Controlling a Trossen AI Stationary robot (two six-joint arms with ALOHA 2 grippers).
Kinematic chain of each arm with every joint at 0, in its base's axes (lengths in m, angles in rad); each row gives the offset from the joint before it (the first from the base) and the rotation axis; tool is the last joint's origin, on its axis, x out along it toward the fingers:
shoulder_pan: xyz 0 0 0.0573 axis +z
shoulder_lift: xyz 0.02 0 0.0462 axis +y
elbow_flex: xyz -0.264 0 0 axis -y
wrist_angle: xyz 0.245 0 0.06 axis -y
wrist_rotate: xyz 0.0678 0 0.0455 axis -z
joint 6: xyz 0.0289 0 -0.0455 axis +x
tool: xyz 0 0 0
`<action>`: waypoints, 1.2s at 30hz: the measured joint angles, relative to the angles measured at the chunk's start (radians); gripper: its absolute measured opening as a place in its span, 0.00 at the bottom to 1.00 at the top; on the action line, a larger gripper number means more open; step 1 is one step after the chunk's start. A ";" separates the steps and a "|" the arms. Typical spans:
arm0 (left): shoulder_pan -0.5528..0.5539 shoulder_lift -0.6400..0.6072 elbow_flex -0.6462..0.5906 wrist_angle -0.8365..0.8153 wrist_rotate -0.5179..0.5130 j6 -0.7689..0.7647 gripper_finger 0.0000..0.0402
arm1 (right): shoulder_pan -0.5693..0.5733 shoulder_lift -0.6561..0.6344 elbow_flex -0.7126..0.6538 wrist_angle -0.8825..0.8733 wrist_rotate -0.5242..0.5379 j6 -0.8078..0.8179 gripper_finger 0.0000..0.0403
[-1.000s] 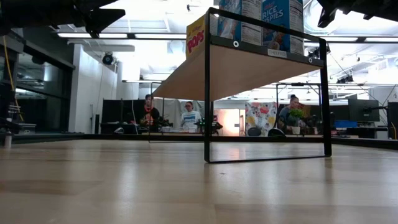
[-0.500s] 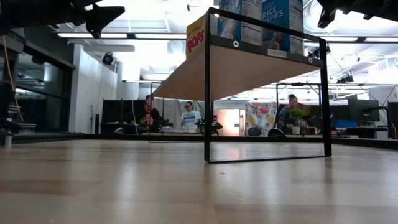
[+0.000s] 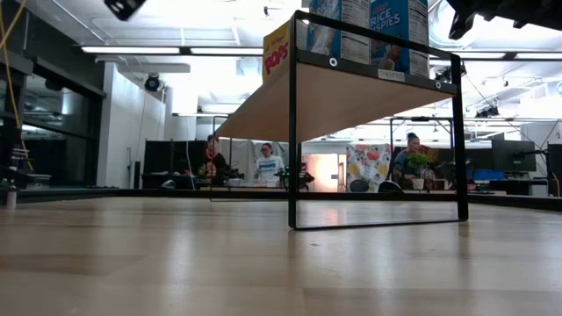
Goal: Stack cereal on shelf
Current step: Put the red cereal box on the shelf aligned with the other red cereal box
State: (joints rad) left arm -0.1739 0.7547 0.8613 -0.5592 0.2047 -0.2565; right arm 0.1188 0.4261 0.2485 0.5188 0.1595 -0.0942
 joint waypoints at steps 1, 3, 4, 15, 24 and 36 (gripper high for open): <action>-0.052 0.031 0.032 -0.048 -0.031 -0.040 0.64 | 0.000 0.000 0.000 -0.003 0.005 -0.001 0.00; -0.163 0.093 0.089 -0.130 -0.108 -0.114 0.64 | 0.000 0.000 0.000 -0.009 0.017 -0.002 0.00; -0.216 0.124 0.117 -0.169 -0.154 -0.146 0.64 | 0.000 0.000 0.000 -0.013 0.025 -0.004 0.00; -0.662 0.486 0.348 -0.684 -0.447 -0.614 0.64 | -0.001 0.000 0.000 -0.043 0.054 0.007 0.00; -0.821 0.629 0.348 -0.745 -0.447 -0.863 0.64 | -0.001 0.000 0.000 -0.067 0.054 0.007 0.00; -0.902 0.666 0.349 -0.701 -0.459 -1.029 0.64 | -0.001 0.000 0.000 -0.090 0.054 0.045 0.00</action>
State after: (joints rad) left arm -1.0756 1.4203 1.2106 -1.2603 -0.2544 -1.2860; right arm 0.1181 0.4259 0.2485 0.4290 0.2138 -0.0494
